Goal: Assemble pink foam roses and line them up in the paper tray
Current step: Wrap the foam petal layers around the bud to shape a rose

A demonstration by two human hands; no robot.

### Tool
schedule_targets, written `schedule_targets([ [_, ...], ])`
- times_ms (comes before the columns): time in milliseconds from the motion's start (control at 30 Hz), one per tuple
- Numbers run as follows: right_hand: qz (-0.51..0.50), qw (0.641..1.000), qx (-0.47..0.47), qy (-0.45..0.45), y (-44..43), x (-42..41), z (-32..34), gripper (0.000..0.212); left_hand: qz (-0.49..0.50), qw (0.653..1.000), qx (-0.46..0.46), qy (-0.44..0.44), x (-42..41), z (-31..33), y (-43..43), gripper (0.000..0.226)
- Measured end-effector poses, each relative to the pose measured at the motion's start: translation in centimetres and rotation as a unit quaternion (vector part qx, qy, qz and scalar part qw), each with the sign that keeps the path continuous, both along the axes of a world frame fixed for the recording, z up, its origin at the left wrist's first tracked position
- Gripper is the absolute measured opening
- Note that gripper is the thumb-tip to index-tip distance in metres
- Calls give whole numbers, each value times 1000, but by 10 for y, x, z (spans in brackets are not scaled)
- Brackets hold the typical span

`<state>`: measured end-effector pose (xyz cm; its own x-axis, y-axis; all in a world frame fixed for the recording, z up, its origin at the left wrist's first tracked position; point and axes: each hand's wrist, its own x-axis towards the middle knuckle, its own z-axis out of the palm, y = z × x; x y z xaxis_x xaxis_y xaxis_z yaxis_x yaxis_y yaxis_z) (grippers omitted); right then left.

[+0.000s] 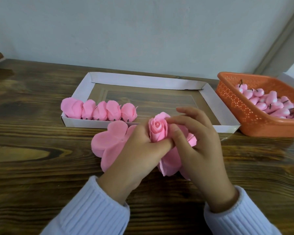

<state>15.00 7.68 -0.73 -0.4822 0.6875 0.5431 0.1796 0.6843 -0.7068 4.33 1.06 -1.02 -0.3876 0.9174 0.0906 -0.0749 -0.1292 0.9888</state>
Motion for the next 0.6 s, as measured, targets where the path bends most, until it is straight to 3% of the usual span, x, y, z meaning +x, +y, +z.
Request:
schedule_targets([
  [233,-9,1000,-7,2,0,0,2,22,-1,999,10,41,0,-3,1,24],
  [600,-36,999,-17,-26,2,2,3,19,25,994,-13,106,1,-3,-1,35],
])
